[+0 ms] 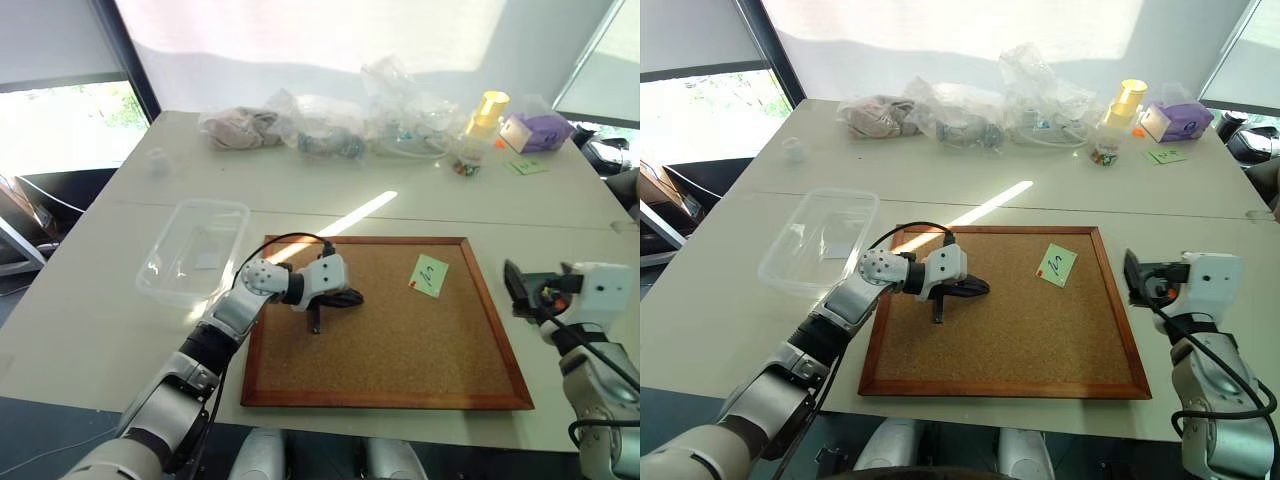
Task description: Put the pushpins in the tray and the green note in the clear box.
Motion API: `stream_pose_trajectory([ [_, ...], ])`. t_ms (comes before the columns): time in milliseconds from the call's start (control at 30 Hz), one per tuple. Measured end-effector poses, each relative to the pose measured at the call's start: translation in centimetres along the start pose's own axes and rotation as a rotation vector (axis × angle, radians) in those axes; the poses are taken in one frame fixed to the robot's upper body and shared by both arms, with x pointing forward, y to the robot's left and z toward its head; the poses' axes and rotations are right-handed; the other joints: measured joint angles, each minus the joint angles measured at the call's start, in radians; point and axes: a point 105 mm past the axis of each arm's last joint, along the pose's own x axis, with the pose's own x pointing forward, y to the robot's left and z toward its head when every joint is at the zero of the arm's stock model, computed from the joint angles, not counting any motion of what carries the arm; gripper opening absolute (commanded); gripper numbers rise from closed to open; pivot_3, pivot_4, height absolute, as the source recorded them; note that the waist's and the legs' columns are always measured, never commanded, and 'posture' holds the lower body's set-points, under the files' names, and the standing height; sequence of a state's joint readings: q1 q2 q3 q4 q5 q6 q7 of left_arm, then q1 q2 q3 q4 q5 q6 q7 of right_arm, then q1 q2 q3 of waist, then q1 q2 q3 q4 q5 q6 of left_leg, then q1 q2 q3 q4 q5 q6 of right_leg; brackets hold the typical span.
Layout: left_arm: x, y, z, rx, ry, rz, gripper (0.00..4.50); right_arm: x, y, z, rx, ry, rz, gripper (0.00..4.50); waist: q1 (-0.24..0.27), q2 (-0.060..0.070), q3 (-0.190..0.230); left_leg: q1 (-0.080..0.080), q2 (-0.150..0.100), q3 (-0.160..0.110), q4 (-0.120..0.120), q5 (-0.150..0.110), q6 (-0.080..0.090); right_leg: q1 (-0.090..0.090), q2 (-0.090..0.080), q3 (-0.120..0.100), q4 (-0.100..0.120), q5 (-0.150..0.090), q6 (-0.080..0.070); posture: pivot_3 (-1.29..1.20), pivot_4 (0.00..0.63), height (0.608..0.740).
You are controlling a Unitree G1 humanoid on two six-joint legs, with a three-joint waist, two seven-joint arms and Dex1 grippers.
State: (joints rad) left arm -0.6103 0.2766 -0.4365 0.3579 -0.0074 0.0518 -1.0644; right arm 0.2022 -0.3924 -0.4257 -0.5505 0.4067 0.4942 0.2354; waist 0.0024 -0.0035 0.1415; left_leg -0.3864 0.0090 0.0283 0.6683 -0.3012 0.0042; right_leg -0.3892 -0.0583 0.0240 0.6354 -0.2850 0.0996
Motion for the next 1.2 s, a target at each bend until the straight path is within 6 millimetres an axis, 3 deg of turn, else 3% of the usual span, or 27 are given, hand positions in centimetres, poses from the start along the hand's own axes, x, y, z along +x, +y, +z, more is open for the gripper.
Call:
stream_pose_trajectory([
  [100,0.0,0.0,0.0,0.0,0.001,-0.001,0.0,0.1,2.8,-1.3,0.006,0.063,0.146,4.39,0.001,0.0,0.0,0.0,0.0,0.0,0.0,0.0,0.0,0.0,0.0,0.0,0.0,0.0,0.0,0.0,0.15,0.74],
  [200,0.0,0.1,0.0,0.0,0.002,-0.005,0.0,0.5,3.9,-1.6,0.009,0.076,0.194,4.39,0.002,0.0,0.0,0.0,0.0,0.0,0.0,0.0,0.0,0.0,-0.001,0.0,-0.001,0.0,-0.001,0.0,0.15,0.74],
  [600,0.1,0.2,0.2,0.004,0.0,-0.006,0.0,1.2,5.4,-4.2,0.0,0.172,0.259,4.39,0.004,-0.001,0.0,-0.001,0.0,0.0,0.0,0.0,0.0,-0.001,-0.002,0.0,-0.001,-0.001,-0.001,0.0,0.15,0.74],
  [700,0.1,0.2,0.2,0.004,0.0,-0.006,0.0,1.3,5.3,-4.6,-0.008,0.183,0.254,3.1,0.004,-0.001,0.0,-0.001,0.0,0.0,0.0,0.0,0.0,-0.001,-0.002,0.0,-0.001,-0.001,-0.001,0.0,0.15,0.74],
  [900,0.1,0.2,0.2,0.003,0.0,-0.006,0.0,1.4,5.7,-5.1,-0.015,0.193,0.267,0.04,0.004,-0.001,0.0,-0.001,0.0,0.0,0.0,0.0,0.0,-0.001,-0.002,0.0,-0.001,-0.001,-0.001,0.0,0.15,0.74],
  [1200,0.1,0.2,0.1,0.004,0.001,-0.005,0.0,1.7,5.9,-5.0,-0.013,0.191,0.275,0.04,0.004,-0.001,0.0,-0.001,0.0,0.0,0.0,0.0,0.0,-0.001,-0.003,0.0,-0.001,-0.001,-0.003,0.0,0.15,0.74],
])
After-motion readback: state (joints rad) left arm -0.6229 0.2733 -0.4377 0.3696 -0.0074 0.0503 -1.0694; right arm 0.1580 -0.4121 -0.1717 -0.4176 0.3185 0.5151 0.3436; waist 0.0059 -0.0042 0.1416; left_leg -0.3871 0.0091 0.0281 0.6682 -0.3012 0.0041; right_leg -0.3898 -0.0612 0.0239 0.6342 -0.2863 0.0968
